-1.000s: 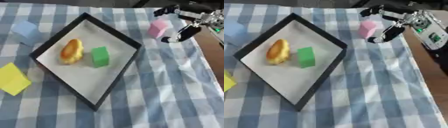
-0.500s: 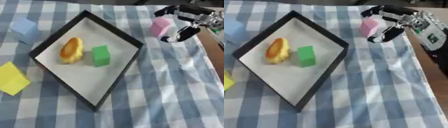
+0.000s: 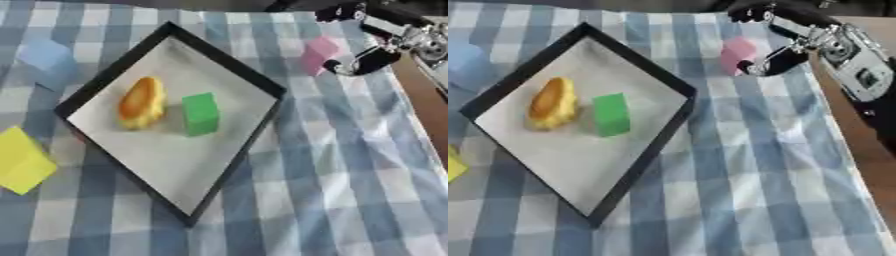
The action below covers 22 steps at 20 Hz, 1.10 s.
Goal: Pick up objects on the table and place them in the box.
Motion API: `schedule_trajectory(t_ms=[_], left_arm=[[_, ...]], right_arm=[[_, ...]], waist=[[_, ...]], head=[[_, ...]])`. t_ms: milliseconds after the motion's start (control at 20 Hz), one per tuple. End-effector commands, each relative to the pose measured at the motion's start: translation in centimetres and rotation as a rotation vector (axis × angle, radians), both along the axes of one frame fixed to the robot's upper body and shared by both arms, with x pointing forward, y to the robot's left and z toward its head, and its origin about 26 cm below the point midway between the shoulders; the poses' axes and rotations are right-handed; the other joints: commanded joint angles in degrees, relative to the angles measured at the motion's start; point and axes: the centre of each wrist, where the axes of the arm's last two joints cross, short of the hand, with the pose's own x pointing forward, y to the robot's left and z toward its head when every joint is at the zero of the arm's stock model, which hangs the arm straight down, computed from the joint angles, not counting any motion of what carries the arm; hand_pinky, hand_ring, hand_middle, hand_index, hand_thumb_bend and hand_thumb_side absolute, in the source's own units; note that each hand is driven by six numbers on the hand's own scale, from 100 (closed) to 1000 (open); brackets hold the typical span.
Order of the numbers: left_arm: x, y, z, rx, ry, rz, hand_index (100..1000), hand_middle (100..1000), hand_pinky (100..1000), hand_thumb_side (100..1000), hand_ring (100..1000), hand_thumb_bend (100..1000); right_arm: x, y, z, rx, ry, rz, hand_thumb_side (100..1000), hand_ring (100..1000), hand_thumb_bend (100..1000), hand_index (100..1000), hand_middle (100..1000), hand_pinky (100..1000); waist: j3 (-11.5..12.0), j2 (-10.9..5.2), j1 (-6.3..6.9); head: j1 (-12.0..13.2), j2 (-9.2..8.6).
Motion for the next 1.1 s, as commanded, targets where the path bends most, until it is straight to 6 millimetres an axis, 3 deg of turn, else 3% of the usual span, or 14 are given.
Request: schedule_trajectory(t_ms=[50, 300, 450, 750, 1100], left_arm=[[-0.3, 0.1, 0.9, 0.015, -0.031, -0.003, 832, 620, 817, 768, 682, 100], [-0.2, 0.1, 0.9, 0.015, -0.032, -0.004, 832, 619, 817, 769, 682, 100], [-0.2, 0.1, 0.9, 0.015, -0.031, -0.003, 832, 619, 817, 770, 681, 100], [-0.2, 0.0, 0.9, 0.013, -0.031, -0.004, 832, 617, 817, 771, 680, 100], [-0.3, 0.0, 0.8, 0.012, -0.026, -0.006, 832, 616, 818, 774, 679, 100]], right_arm=[[-0.7, -1.1, 1.7, -0.042, -0.034, -0.041, 127, 922, 370, 960, 878, 943], [-0.7, -1.5, 1.3, -0.06, -0.016, -0.056, 156, 921, 385, 958, 876, 942], [-0.7, -1.8, 1.2, -0.078, -0.007, -0.068, 253, 920, 417, 953, 876, 940], [-1.3, -2.4, 0.6, -0.094, -0.017, -0.115, 316, 921, 435, 951, 882, 939], [-1.4, -2.9, 0.3, -0.085, -0.021, -0.155, 346, 895, 326, 950, 873, 907]], waist=[[0.29, 0.01, -0.76], [0.95, 0.67, -0.95], [1.28, 0.91, -1.01], [1.56, 1.45, -1.07], [1.58, 1.78, -1.04]], head=[[-0.62, -1.36], [-1.01, -1.99], [-1.11, -2.25], [-1.33, -2.75], [-1.33, -2.86]])
